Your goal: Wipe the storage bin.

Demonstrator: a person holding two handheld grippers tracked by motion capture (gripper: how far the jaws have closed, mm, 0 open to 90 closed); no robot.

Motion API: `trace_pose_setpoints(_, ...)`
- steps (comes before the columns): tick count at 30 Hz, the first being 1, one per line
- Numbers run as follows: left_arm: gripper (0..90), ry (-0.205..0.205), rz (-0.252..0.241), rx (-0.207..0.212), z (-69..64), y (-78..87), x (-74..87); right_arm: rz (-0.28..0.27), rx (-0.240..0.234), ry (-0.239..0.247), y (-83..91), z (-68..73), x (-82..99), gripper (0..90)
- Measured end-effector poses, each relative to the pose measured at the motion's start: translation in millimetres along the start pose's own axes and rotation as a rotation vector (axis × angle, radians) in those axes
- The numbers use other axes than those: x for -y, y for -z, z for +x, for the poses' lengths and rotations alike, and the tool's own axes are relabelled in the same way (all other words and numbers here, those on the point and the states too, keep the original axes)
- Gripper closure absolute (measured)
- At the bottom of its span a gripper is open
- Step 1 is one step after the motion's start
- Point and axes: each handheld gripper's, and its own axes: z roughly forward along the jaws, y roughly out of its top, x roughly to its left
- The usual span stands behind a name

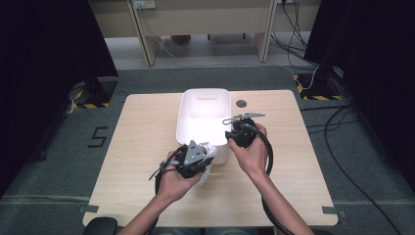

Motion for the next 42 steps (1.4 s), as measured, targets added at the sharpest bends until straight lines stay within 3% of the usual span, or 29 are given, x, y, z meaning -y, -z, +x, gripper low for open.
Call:
trace_pose_setpoints(9, 79.5, 0.008, 0.017, 0.011, 3.5, -10.1, -2.4, 0.000, 0.001, 0.004, 0.0, 0.2, 0.0, 74.0)
trace_pose_setpoints(30, 79.4, -0.007, 0.046, 0.043, -4.9, -30.0, -11.5, -0.002, -0.002, -0.001, 0.0, -0.2, 0.3, 73.8)
trace_pose_setpoints(42, 79.6, -0.012, 0.047, 0.044, -6.4, -36.9, -6.9, -0.006, -0.004, 0.001, -0.3, -0.9, 0.5, 73.7)
